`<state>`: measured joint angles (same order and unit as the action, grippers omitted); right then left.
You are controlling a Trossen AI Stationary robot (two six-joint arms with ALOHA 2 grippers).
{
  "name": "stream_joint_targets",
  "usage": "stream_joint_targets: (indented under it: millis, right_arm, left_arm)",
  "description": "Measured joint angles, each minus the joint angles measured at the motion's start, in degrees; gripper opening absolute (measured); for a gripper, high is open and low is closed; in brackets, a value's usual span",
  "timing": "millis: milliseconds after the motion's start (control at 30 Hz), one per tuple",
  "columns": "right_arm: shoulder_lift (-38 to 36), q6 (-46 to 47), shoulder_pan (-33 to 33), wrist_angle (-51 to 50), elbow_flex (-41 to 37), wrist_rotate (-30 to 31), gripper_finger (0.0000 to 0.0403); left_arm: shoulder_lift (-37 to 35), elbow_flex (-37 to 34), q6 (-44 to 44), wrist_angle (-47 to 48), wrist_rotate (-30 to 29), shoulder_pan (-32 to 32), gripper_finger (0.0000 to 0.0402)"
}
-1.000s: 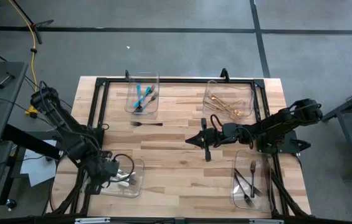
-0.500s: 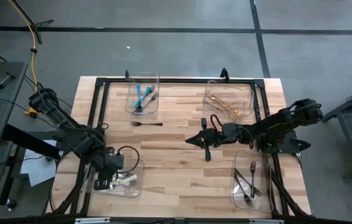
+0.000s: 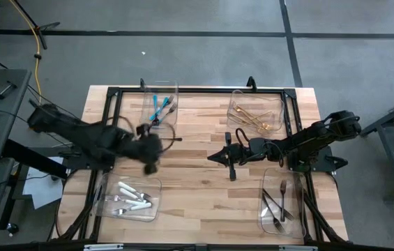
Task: Sort silverware by color (type)
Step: Put the black fork into the bottom right transparent bin
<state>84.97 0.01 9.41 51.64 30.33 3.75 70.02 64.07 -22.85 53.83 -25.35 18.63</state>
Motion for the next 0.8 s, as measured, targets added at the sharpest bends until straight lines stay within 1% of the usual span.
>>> stream_joint_targets:
  millis: [67, 133, 233, 267, 300, 400, 533, 667, 800]
  right_arm:
    - [0.00, 0.00, 0.00, -0.03, 0.00, 0.00, 0.0000]
    - [0.00, 0.09, 0.00, -0.15, 0.00, -0.05, 0.0000]
    - [0.00, 0.04, 0.00, -1.29, 0.02, -0.33, 0.0000]
    - [0.00, 0.07, 0.00, -1.41, 0.02, -0.33, 0.0000]
    - [0.00, 0.04, 0.00, -1.40, 0.02, -0.31, 0.0000]
    - [0.00, 0.02, 0.00, -1.45, 0.02, -0.31, 0.0000]
    - [0.00, 0.02, 0.00, -1.22, 0.02, -0.27, 0.0000]
    - [0.00, 0.09, 0.00, -1.18, 0.02, -0.19, 0.0000]
    - [0.00, 0.13, 0.00, -0.75, 0.02, -0.15, 0.0000]
  left_arm:
    - [0.74, -2.51, -2.53, -4.73, -6.00, -3.10, 0.0138]
    - [0.91, -6.92, -4.17, -12.08, -10.28, -5.12, 0.0106]
    - [0.92, -15.21, -8.61, -23.65, -13.36, -6.66, 0.0033]
    - [0.93, -18.05, -10.72, -27.37, -13.80, -7.06, 0.0017]
    - [0.91, -20.56, -13.39, -30.25, -13.83, -7.49, 0.0010]
    - [0.93, -26.39, -22.02, -35.25, -14.61, -8.21, 0.0006]
    - [1.09, -31.24, -31.75, -36.99, -20.11, -8.28, 0.0001]
    - [2.41, -33.27, -38.30, -37.32, -21.92, -8.16, 0.0001]
    - [6.27, -33.20, -40.80, -37.66, -22.40, -8.06, 0.0001]
